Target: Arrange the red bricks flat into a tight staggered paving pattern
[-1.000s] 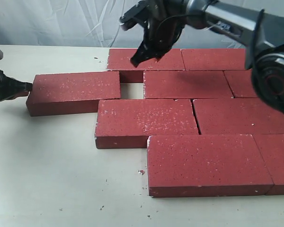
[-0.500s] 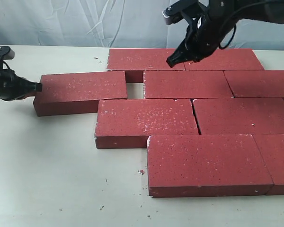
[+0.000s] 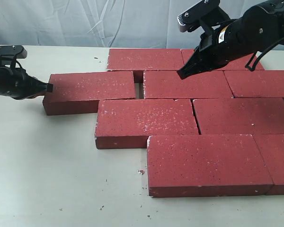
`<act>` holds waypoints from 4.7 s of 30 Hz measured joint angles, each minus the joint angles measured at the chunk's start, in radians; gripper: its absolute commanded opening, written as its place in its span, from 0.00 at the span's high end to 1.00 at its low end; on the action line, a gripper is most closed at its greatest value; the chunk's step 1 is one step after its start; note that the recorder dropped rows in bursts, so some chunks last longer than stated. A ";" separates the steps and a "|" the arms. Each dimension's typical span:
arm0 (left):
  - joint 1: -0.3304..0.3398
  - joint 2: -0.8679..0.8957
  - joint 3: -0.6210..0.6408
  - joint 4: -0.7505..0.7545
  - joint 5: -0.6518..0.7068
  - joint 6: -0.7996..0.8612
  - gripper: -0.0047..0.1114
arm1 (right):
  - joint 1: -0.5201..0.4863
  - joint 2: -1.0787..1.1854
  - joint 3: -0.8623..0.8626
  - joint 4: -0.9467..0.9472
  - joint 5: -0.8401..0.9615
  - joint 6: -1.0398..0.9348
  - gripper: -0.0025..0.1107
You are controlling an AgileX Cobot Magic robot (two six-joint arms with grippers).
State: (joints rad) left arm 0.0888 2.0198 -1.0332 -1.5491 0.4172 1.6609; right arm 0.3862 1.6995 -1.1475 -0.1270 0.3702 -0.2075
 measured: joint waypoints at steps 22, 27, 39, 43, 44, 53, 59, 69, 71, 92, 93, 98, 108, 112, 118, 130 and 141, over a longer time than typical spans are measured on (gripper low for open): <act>-0.081 0.000 -0.020 -0.049 -0.064 0.027 0.96 | 0.000 0.000 0.000 -0.002 -0.017 -0.002 0.98; -0.081 0.021 -0.038 -0.051 -0.064 0.038 0.96 | 0.000 0.000 0.000 -0.002 -0.017 -0.002 0.98; -0.089 0.066 -0.078 -0.051 -0.071 0.046 0.96 | 0.000 0.000 0.000 -0.002 -0.017 -0.002 0.98; -0.088 0.066 -0.078 -0.051 -0.077 0.046 0.96 | 0.000 0.000 0.000 -0.002 -0.017 -0.002 0.98; -0.090 0.066 -0.079 -0.051 -0.084 0.046 0.96 | 0.000 0.000 0.000 -0.002 -0.017 -0.002 0.98; -0.092 0.060 -0.079 -0.051 -0.127 0.019 0.90 | 0.000 0.000 0.000 -0.002 -0.017 -0.002 0.98; -0.092 0.027 -0.079 -0.051 -0.239 0.018 0.90 | 0.000 0.000 0.000 -0.002 -0.017 -0.005 0.98; -0.092 -0.102 -0.040 -0.033 -0.173 0.003 0.90 | 0.000 0.000 0.000 0.039 -0.028 -0.005 0.98; -0.092 -0.128 -0.036 -0.040 -0.088 -0.001 0.94 | 0.000 0.000 0.000 0.043 -0.058 -0.005 0.98; -0.099 -0.549 -0.048 1.751 0.185 -1.578 0.96 | -0.195 -0.004 -0.284 0.056 0.726 -0.055 0.98; -0.099 -0.568 -0.048 1.817 0.211 -1.645 0.96 | -0.226 -0.016 -0.276 0.054 0.726 -0.026 0.98; -0.099 -0.675 -0.044 1.868 0.199 -1.720 0.96 | -0.313 -0.106 -0.182 0.053 0.642 0.018 0.98; -0.100 -0.953 0.161 1.840 -0.091 -1.731 0.96 | -0.370 -0.426 0.104 0.051 0.252 0.078 0.98; -0.116 -1.063 0.255 1.835 -0.212 -1.731 0.96 | -0.370 -0.562 0.236 0.053 0.091 0.080 0.98; -0.127 -1.188 0.376 1.835 -0.324 -1.731 0.96 | -0.370 -0.733 0.387 0.053 -0.055 0.084 0.98; -0.127 -1.429 0.498 1.700 -0.326 -1.731 0.96 | -0.370 -0.974 0.530 0.096 -0.156 0.086 0.98; -0.127 -1.525 0.500 1.684 -0.298 -1.731 0.96 | -0.370 -1.022 0.530 0.137 -0.158 0.089 0.98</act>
State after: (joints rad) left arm -0.0387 0.4951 -0.5332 0.1344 0.1193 -0.0700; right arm 0.0163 0.6773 -0.6175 0.0102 0.2120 -0.1189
